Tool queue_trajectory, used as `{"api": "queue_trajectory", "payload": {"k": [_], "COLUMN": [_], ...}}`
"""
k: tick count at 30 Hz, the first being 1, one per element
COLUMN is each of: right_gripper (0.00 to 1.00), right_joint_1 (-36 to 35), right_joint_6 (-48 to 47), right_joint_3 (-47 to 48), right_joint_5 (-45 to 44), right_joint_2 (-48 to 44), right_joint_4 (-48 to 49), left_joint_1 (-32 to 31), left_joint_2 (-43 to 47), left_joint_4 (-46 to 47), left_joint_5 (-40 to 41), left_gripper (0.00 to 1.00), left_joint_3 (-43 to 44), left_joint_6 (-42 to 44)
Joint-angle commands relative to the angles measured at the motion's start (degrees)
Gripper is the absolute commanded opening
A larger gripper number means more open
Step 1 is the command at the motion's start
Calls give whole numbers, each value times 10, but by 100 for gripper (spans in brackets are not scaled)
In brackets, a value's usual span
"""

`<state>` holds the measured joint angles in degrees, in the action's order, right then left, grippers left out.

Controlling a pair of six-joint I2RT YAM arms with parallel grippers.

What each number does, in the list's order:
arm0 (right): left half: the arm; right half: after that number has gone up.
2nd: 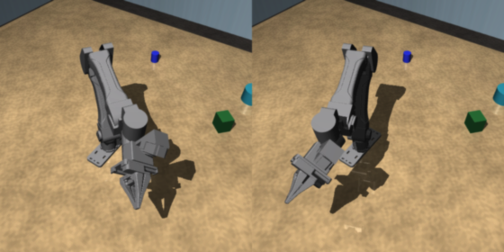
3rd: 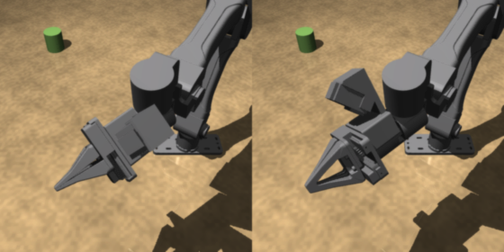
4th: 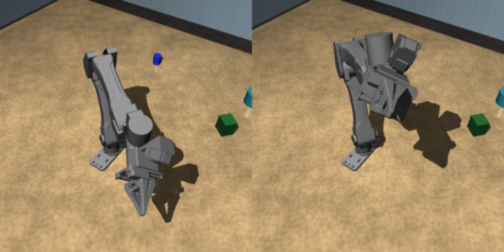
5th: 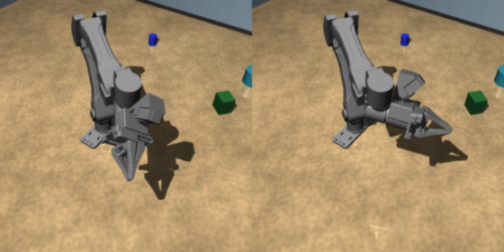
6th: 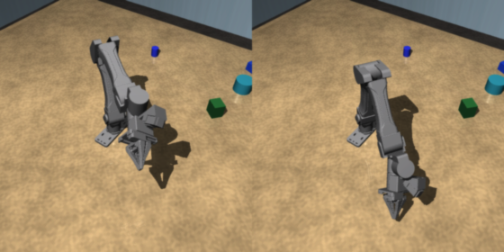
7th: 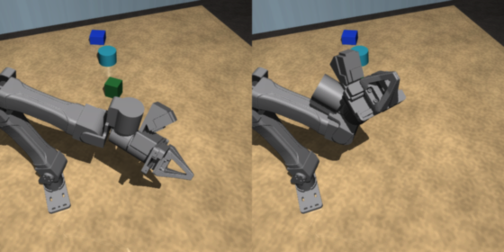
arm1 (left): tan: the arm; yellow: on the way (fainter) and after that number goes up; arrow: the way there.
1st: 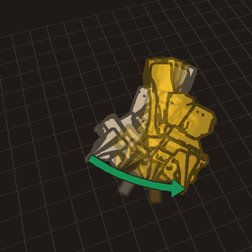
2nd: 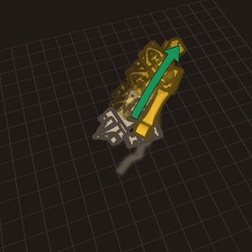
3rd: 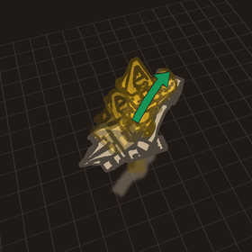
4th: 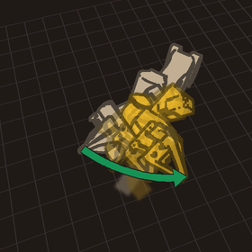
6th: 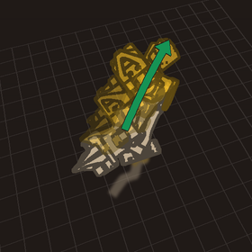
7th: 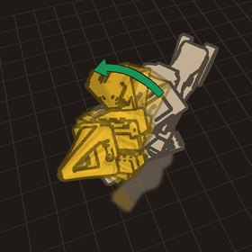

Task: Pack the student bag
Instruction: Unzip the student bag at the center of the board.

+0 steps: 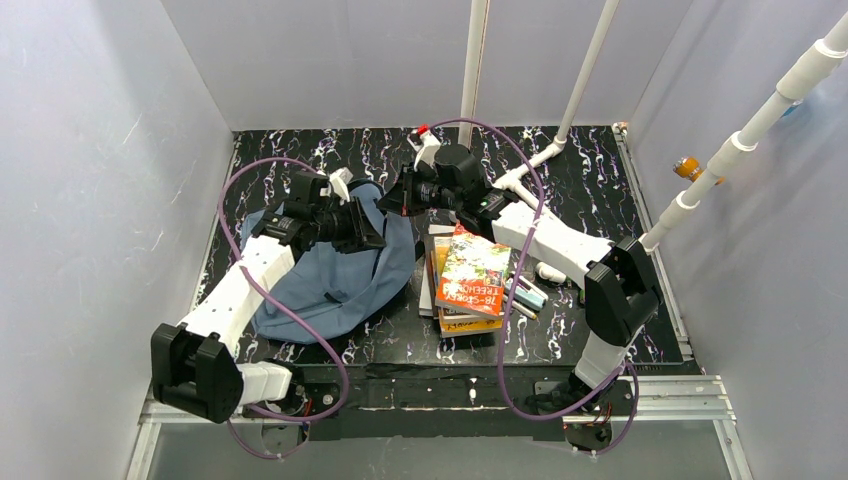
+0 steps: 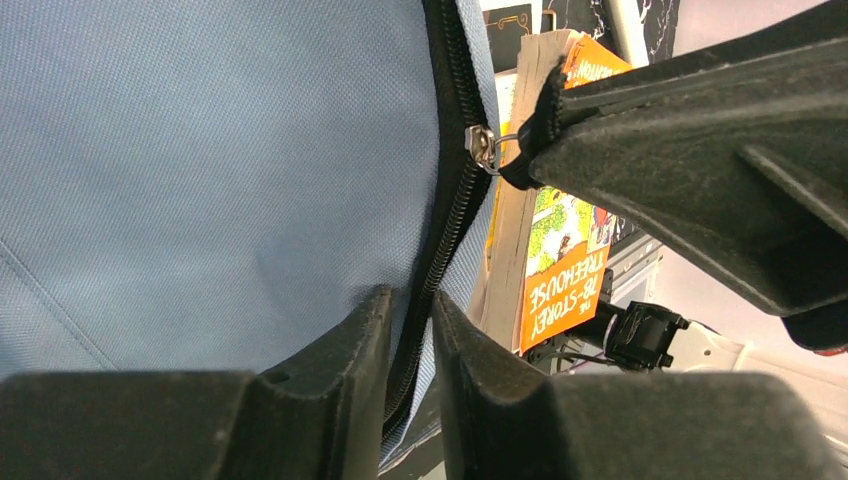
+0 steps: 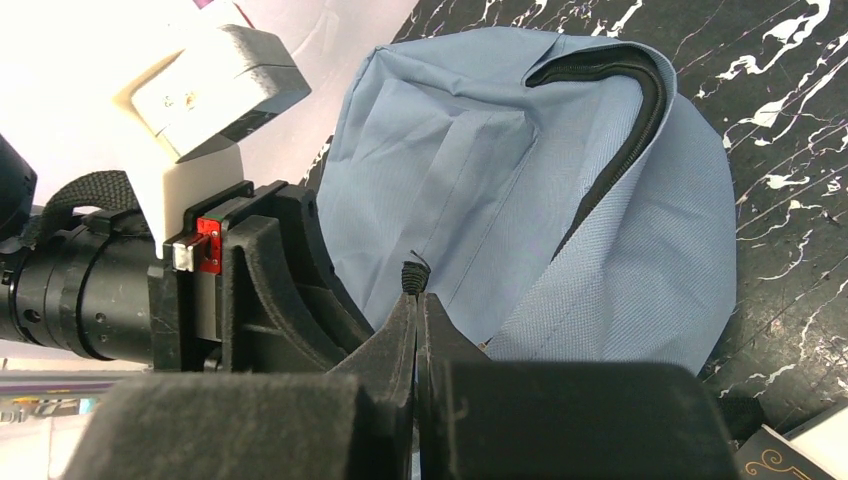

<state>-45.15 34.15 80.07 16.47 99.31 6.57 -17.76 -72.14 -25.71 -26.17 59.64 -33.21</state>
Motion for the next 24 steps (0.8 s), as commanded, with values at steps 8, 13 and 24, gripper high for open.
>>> {"api": "queue_trajectory", "payload": {"k": [8,13,24], "right_gripper": [1,1,1], "right_joint_1": [-9,0,0], "right_joint_6": [-22,-72,-158], "right_joint_3": [45,107,266], "right_joint_5": [-65,-109,-141], "right_joint_2": [-17,13,164], "right_joint_4": [41,-2,-59], "left_joint_1": [-24,-67,-93], "left_joint_2": [73,182,251], "left_joint_4": [30,31,22], "left_joint_5": [-39,-4,-19], "left_gripper": [0,0,0], "left_joint_3": [-38,-96,-120], "left_joint_6": [42,46,10]}}
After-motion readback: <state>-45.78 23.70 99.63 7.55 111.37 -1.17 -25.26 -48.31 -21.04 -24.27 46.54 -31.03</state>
